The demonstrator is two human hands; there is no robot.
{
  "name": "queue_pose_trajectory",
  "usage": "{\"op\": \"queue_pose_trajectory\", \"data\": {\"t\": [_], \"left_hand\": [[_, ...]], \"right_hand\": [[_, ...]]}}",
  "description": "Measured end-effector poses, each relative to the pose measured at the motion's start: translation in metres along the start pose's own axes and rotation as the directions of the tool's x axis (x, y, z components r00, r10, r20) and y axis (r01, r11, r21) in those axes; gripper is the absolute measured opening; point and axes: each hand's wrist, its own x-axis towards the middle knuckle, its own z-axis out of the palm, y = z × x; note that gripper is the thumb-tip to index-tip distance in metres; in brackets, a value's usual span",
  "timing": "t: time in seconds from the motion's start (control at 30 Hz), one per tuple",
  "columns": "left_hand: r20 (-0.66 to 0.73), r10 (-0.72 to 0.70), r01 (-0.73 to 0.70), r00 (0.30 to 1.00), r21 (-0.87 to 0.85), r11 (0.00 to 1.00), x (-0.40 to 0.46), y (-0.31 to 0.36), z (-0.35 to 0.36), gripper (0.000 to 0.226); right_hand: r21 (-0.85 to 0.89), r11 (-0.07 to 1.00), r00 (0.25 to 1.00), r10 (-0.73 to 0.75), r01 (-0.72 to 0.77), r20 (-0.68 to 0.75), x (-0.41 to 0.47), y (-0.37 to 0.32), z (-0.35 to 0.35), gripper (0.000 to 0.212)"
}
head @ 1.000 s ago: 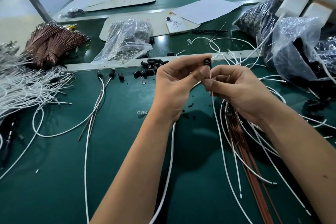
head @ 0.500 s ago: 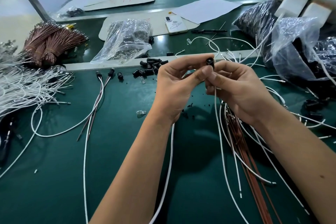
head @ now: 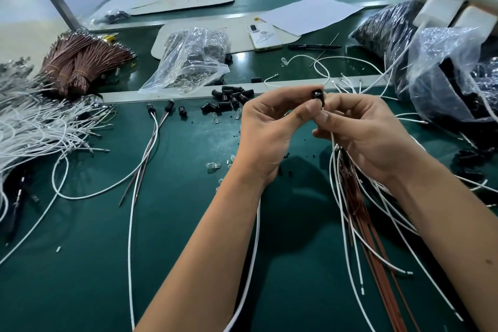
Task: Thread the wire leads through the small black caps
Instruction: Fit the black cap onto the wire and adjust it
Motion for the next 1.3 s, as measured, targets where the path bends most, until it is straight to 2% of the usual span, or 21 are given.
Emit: {"op": "queue_pose_trajectory", "data": {"t": [0.13, 0.3, 0.47, 0.57, 0.73, 0.87, 1.07, 1.3], "left_hand": [[-0.023, -0.018, 0.017, 1.000, -0.054, 0.998, 0.000, -0.001, 0.002, 0.018], [-0.093, -0.079, 0.065, 0.993, -0.146, 0.987, 0.004, 0.002, -0.004, 0.020], [-0.098, -0.096, 0.087, 0.991, -0.092, 0.992, 0.005, 0.003, -0.010, 0.020], [-0.056, -0.081, 0.078, 0.995, -0.050, 0.996, 0.004, 0.002, -0.009, 0.019], [-0.065, -0.065, 0.069, 0.996, 0.057, 0.996, 0.003, 0.002, -0.007, 0.017], [-0.097, -0.120, 0.127, 0.988, 0.078, 0.989, 0.003, 0.002, -0.006, 0.013], [-0.229, -0.222, 0.230, 0.948, 0.008, 0.973, 0.002, -0.004, 0.000, 0.007], [-0.223, -0.246, 0.249, 0.943, -0.013, 0.968, 0.003, -0.004, -0.001, 0.006]], "right_hand": [[0.012, 1.000, 1.000, -0.027, 0.028, -0.013, 0.001, 0.002, -0.002, 0.033], [-0.102, 0.991, 0.992, -0.090, 0.081, -0.087, 0.001, 0.005, 0.002, 0.018], [-0.255, 0.959, 0.970, -0.174, 0.127, -0.171, 0.002, 0.009, 0.003, 0.008], [-0.272, 0.953, 0.965, -0.190, 0.137, -0.180, 0.002, 0.008, 0.005, 0.007], [-0.346, 0.927, 0.971, -0.198, 0.142, -0.133, 0.002, 0.009, 0.002, 0.006], [-0.373, 0.918, 0.978, -0.183, 0.134, -0.097, 0.002, 0.009, 0.002, 0.011], [-0.374, 0.924, 0.988, -0.121, 0.077, -0.095, 0.004, 0.010, 0.001, 0.012], [-0.368, 0.930, 0.992, -0.062, 0.017, -0.110, 0.004, 0.012, 0.001, 0.012]]}}
